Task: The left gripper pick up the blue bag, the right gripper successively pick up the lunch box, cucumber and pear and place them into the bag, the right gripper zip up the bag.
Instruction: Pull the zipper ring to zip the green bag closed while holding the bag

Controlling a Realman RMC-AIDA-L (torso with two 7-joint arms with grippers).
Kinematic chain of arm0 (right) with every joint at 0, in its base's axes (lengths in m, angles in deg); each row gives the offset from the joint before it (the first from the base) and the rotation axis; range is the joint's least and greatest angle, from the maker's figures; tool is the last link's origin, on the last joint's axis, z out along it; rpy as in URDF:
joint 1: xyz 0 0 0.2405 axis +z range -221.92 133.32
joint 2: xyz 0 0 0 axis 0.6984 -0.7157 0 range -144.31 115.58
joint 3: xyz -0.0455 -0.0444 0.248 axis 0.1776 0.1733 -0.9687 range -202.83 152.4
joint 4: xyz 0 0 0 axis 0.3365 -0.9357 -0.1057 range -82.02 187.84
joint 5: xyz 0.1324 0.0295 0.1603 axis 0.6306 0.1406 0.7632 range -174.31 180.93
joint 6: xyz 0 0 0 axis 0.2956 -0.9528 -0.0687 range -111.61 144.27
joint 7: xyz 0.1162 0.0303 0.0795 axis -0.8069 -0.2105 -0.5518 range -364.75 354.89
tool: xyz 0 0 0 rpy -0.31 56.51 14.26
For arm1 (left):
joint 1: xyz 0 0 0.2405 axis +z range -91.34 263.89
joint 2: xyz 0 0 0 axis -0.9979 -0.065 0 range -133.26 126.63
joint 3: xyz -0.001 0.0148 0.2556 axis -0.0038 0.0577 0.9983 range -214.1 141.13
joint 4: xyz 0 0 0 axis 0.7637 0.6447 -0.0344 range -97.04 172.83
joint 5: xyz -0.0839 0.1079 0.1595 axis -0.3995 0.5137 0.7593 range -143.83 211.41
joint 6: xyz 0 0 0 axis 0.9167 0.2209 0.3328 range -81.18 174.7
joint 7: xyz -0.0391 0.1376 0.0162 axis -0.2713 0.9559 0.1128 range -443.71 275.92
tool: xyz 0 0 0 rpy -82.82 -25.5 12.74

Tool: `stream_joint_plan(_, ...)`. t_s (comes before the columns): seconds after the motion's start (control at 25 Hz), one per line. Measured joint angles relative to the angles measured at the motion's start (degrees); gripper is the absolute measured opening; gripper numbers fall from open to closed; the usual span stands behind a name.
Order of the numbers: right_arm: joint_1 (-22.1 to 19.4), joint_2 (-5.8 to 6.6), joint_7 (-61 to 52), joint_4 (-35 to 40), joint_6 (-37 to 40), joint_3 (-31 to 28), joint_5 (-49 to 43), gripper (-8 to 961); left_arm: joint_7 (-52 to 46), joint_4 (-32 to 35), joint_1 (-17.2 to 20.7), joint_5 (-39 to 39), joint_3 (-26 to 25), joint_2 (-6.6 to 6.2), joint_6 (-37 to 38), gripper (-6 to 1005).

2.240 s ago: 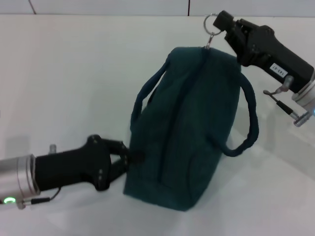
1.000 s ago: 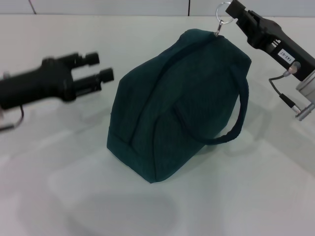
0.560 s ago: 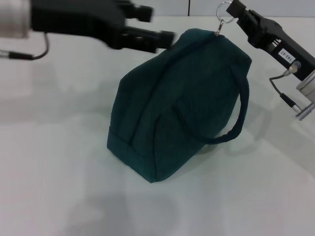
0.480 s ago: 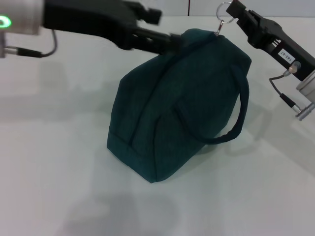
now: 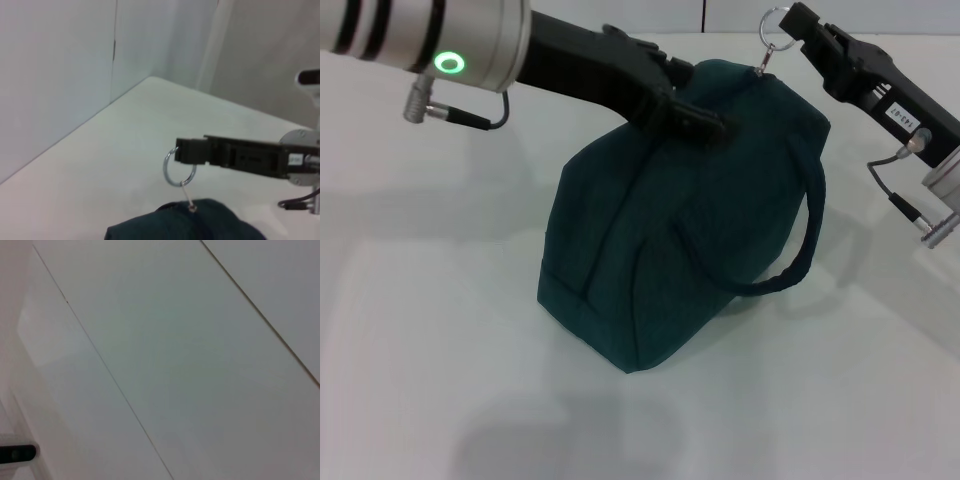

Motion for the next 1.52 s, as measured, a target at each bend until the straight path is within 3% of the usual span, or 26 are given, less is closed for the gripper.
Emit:
stream_joint_plan(0.28, 0.0, 0.00, 0.0, 0.0, -0.1, 0.0, 0.0, 93, -0.8, 0.3, -0.1, 2.2, 3.0, -0.01, -1.1, 890)
stream_joint_plan(0.6, 0.0, 0.00, 0.0, 0.0, -0.3, 0.0, 0.0, 95, -1.3, 0.5, 0.9, 1.4, 3.1, -0.04, -3.0, 807)
stream_joint_plan(1.04, -0.1, 0.00, 0.0, -0.3, -0.3, 0.0, 0.0, 98, 0.3, 0.3, 0.6, 1.5, 3.1, -0.13, -2.8, 321)
stream_joint_plan(1.52, 0.3, 0.00, 0.0, -0.6, -0.3, -0.4, 0.1, 101, 1.4, 0.3, 0.6, 1.6, 3.2, -0.18, -2.7, 102)
